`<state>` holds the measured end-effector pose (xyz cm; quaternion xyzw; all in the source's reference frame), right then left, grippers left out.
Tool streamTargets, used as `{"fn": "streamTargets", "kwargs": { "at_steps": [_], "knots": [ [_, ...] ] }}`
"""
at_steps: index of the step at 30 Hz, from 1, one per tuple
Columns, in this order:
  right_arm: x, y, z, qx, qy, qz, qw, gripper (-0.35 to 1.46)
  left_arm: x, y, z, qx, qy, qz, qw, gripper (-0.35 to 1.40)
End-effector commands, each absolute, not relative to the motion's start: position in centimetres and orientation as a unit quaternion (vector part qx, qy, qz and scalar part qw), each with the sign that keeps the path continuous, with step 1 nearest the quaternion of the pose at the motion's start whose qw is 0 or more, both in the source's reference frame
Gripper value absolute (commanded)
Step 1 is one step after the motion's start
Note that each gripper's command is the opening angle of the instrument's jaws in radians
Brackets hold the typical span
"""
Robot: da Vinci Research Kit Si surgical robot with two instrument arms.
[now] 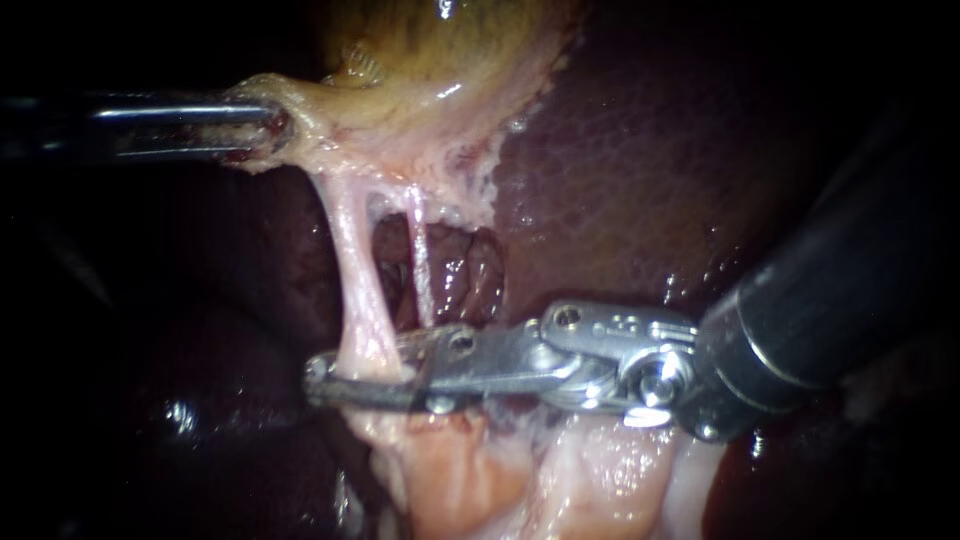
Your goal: Going back first clip left tube
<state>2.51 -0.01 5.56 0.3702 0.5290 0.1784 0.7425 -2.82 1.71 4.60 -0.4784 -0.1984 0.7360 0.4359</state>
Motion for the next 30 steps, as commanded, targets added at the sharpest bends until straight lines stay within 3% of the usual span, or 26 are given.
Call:
{"fn": "streamTargets", "kwargs": {
  "at_steps": [1,3,7,9,22,30],
  "knots": [
    [2.50,-0.02,5.57,0.370,0.529,0.179,0.743,-0.35,-2.82,1.71,4.59,-0.478,-0.198,0.736,0.436,-0.35],
    [2.50,-0.01,5.58,0.370,0.529,0.178,0.743,-0.35,-2.82,1.71,4.59,-0.478,-0.198,0.736,0.436,-0.35],
    [2.48,-0.03,5.60,0.350,0.536,0.183,0.746,0.35,-2.82,1.71,4.59,-0.478,-0.198,0.736,0.436,-0.35],
    [2.47,-0.02,5.63,0.337,0.542,0.184,0.747,0.45,-2.82,1.71,4.59,-0.478,-0.198,0.736,0.436,-0.35],
    [2.20,0.15,5.85,0.242,0.576,0.141,0.768,0.50,-2.82,1.71,4.59,-0.478,-0.198,0.736,0.436,-0.35],
    [1.65,0.34,5.66,0.212,0.588,0.103,0.774,0.50,-2.82,1.70,4.59,-0.478,-0.198,0.736,0.436,-0.35]
  ]
}}
